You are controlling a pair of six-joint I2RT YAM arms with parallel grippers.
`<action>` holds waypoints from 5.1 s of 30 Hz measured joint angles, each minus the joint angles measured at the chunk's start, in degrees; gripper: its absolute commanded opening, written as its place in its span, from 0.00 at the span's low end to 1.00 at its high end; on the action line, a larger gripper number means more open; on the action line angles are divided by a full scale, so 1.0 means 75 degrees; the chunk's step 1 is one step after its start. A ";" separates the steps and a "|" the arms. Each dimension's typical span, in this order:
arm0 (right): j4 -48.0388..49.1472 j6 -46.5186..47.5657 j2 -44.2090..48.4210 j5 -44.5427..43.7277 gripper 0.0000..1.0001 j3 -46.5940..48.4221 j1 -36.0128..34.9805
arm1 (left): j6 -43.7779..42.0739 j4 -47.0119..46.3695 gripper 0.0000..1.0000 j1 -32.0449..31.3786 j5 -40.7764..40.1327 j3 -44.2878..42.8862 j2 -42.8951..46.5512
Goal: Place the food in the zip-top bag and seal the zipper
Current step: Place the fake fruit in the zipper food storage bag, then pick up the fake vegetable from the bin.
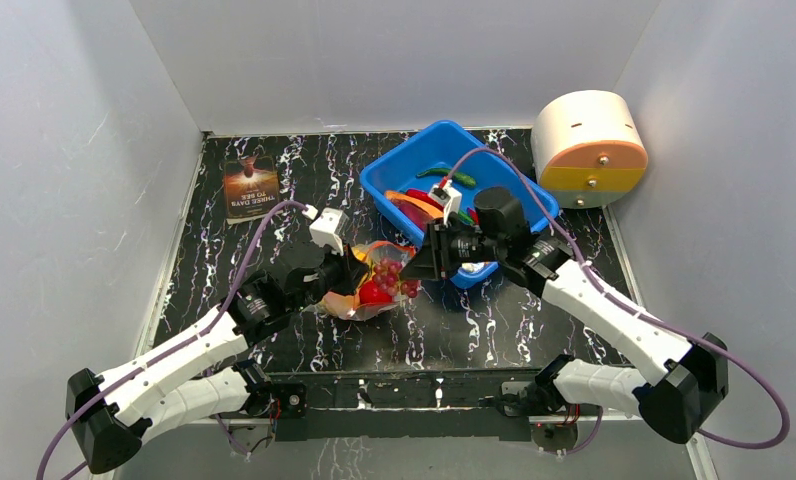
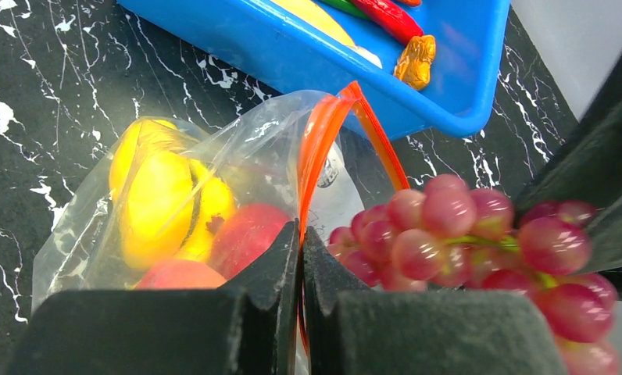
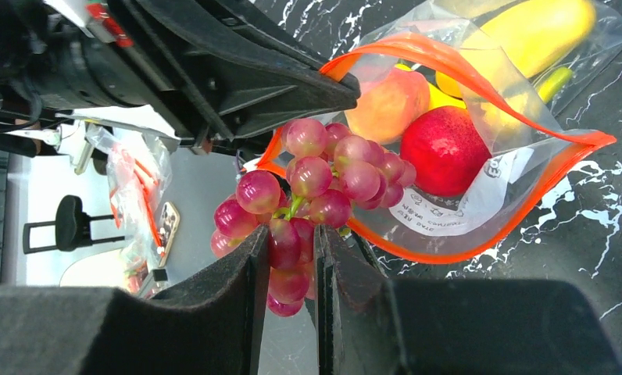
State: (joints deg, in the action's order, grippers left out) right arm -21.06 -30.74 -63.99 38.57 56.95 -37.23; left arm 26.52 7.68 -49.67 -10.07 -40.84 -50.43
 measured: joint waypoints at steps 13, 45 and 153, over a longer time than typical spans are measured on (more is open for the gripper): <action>0.0845 0.0125 -0.0828 -0.0909 0.22 -0.0303 -0.0335 | 0.0163 0.0015 0.00 0.0000 0.0143 -0.0157 0.0306; 0.2209 -0.0694 -0.2008 -0.3794 0.54 -0.0452 -0.1728 | 0.0370 0.0009 0.00 0.0000 0.0367 -0.0239 0.0510; -0.2337 0.3934 -0.4135 -0.7257 0.20 0.3308 0.1716 | -0.0108 0.0793 0.00 0.0000 -0.0181 0.0073 0.1195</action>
State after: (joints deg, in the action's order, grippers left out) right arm -38.59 -1.23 -95.00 -15.86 81.76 -24.36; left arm 25.71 13.63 -49.67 -11.42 -40.29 -41.47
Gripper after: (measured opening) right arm 0.230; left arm 0.009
